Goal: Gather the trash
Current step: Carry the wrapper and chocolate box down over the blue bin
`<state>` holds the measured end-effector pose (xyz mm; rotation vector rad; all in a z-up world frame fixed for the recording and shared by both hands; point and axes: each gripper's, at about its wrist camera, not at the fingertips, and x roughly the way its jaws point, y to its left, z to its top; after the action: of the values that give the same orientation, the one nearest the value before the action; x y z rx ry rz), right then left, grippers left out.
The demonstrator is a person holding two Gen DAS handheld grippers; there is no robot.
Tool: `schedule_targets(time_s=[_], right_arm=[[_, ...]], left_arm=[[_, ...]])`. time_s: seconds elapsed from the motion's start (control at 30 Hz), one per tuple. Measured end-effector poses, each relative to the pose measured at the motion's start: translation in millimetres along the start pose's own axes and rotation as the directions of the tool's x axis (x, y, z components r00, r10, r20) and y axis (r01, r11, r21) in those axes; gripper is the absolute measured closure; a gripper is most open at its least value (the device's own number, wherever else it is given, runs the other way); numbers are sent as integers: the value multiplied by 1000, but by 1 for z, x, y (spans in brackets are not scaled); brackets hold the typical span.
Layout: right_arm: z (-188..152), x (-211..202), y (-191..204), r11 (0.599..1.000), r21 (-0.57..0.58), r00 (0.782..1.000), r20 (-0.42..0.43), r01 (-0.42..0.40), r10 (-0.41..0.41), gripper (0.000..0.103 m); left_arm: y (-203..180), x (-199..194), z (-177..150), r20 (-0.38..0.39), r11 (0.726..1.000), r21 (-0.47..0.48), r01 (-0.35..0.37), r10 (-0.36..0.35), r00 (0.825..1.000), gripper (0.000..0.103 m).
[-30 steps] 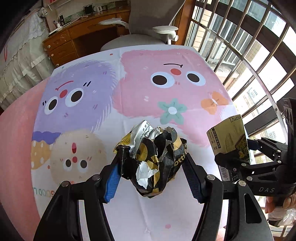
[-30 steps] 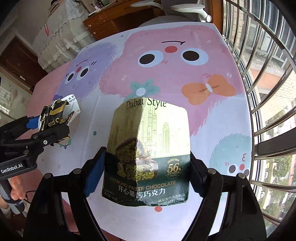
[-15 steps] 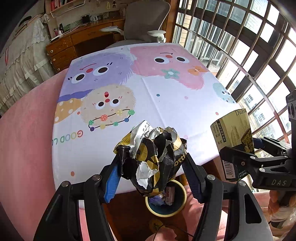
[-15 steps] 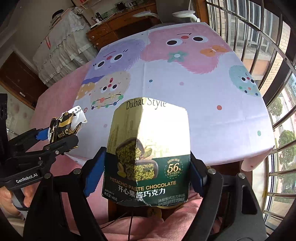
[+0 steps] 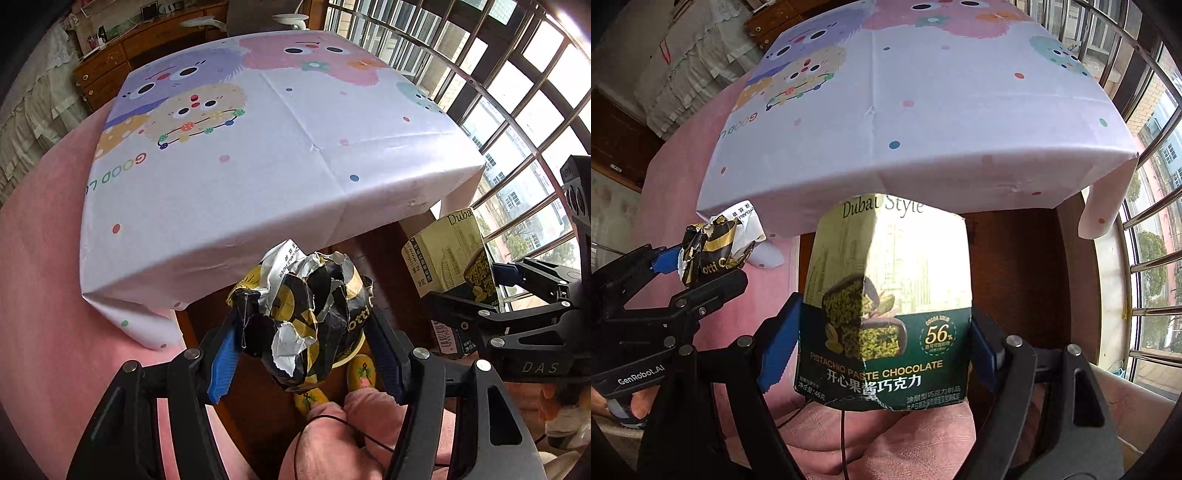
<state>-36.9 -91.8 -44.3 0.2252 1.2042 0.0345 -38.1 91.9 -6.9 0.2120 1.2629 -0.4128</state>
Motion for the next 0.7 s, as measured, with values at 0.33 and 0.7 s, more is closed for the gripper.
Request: schedule_targets(time_s=[0.33, 0.7], right_arm=[[-53, 106, -73, 991, 121, 994, -97, 52, -40, 25], [-94, 206, -135, 984, 161, 987, -156, 71, -46, 25]], left_arm=[[-31, 109, -54, -111, 997, -70, 43, -51, 992, 39], [-37, 241, -82, -154, 989, -140, 51, -72, 985, 37]])
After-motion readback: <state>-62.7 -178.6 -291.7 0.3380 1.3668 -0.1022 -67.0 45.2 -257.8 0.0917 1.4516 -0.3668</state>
